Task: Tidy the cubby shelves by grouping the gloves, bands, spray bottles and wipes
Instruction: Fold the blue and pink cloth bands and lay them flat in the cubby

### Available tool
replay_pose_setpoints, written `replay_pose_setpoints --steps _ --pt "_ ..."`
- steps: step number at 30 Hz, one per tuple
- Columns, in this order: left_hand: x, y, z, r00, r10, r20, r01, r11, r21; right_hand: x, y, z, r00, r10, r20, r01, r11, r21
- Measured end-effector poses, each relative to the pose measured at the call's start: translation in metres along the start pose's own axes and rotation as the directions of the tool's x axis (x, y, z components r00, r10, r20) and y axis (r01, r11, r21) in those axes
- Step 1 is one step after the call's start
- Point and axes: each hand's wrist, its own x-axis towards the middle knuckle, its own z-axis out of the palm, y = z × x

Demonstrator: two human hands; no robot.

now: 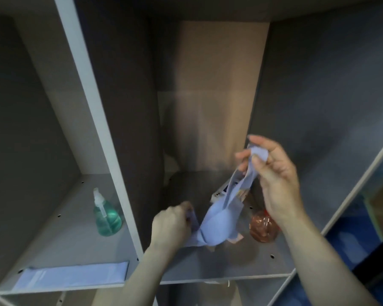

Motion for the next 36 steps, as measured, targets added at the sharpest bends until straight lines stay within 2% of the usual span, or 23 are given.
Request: replay_pose_setpoints --steps 3,7,8,10,12,13,15,17,19,20,22,25,27,28,30,32,34,36 --pt "-0.005 -0.003 0.019 0.990 0.059 0.125 -0.070 0.994 0.083 0.019 -0.019 -0.004 0.995 -0.095 -0.004 0.095 0.995 -0.034" --pt "-0.005 -0.006 0.025 0.985 0.007 0.174 -0.031 0.990 0.136 0.026 -0.024 -0.001 0.992 -0.118 -0.050 0.117 0.993 -0.027" --pt "-0.006 -0.006 0.023 0.990 -0.010 0.143 0.000 0.998 0.068 0.025 -0.024 -0.001 0.993 -0.107 -0.048 0.106 0.994 -0.018" --pt "-0.005 -0.005 0.015 0.997 -0.068 0.039 0.075 0.975 -0.209 0.024 -0.023 -0.002 0.997 -0.075 -0.002 0.075 0.997 0.013" --pt "-0.002 -0.001 0.000 0.989 -0.134 -0.057 0.090 0.867 -0.490 0.022 -0.023 0.001 0.994 -0.024 0.109 0.018 0.998 0.056" --pt "0.000 0.003 -0.009 0.984 -0.142 -0.107 0.052 0.807 -0.588 0.020 -0.022 0.003 0.985 0.004 0.174 -0.011 0.999 0.037" --pt "0.003 0.014 -0.029 0.978 -0.085 -0.189 -0.074 0.708 -0.702 0.015 -0.018 0.008 0.955 0.072 0.287 -0.048 0.995 -0.088" --pt "0.005 0.027 -0.048 0.980 0.041 -0.197 -0.180 0.609 -0.772 0.011 -0.014 0.013 0.916 0.139 0.376 -0.069 0.979 -0.194" --pt "0.007 0.037 -0.060 0.981 0.122 -0.153 -0.194 0.528 -0.826 0.009 -0.012 0.017 0.892 0.168 0.420 -0.084 0.974 -0.212" --pt "0.008 0.042 -0.065 0.982 0.124 -0.144 -0.188 0.519 -0.834 0.008 -0.012 0.019 0.891 0.169 0.420 -0.086 0.974 -0.211" --pt "0.013 0.047 -0.073 0.985 0.072 -0.156 -0.171 0.513 -0.842 0.007 -0.013 0.021 0.908 0.149 0.392 -0.066 0.974 -0.217" --pt "0.016 0.045 -0.080 0.988 -0.003 -0.156 -0.141 0.413 -0.900 0.006 -0.010 0.017 0.970 0.066 0.234 -0.008 0.970 -0.242" --pt "0.017 0.044 -0.086 0.988 -0.027 -0.155 -0.134 0.371 -0.919 -0.001 -0.003 0.011 0.993 0.079 0.082 -0.056 0.966 -0.253" --pt "0.018 0.044 -0.088 0.987 -0.041 -0.153 -0.129 0.357 -0.925 -0.008 0.004 0.008 0.989 0.143 0.033 -0.131 0.960 -0.246" --pt "0.021 0.045 -0.094 0.984 -0.064 -0.165 -0.134 0.339 -0.931 -0.028 0.029 0.003 0.930 0.365 0.048 -0.351 0.918 -0.184" --pt "0.023 0.046 -0.100 0.976 -0.075 -0.207 -0.170 0.344 -0.924 -0.053 0.057 0.002 0.823 0.560 0.095 -0.530 0.818 -0.224" --pt "0.026 0.047 -0.106 0.960 -0.103 -0.259 -0.208 0.357 -0.911 -0.074 0.079 0.003 0.766 0.643 0.018 -0.605 0.730 -0.317" --pt "0.030 0.045 -0.113 0.945 -0.182 -0.270 -0.202 0.323 -0.925 -0.090 0.089 0.003 0.767 0.641 -0.031 -0.613 0.719 -0.328"
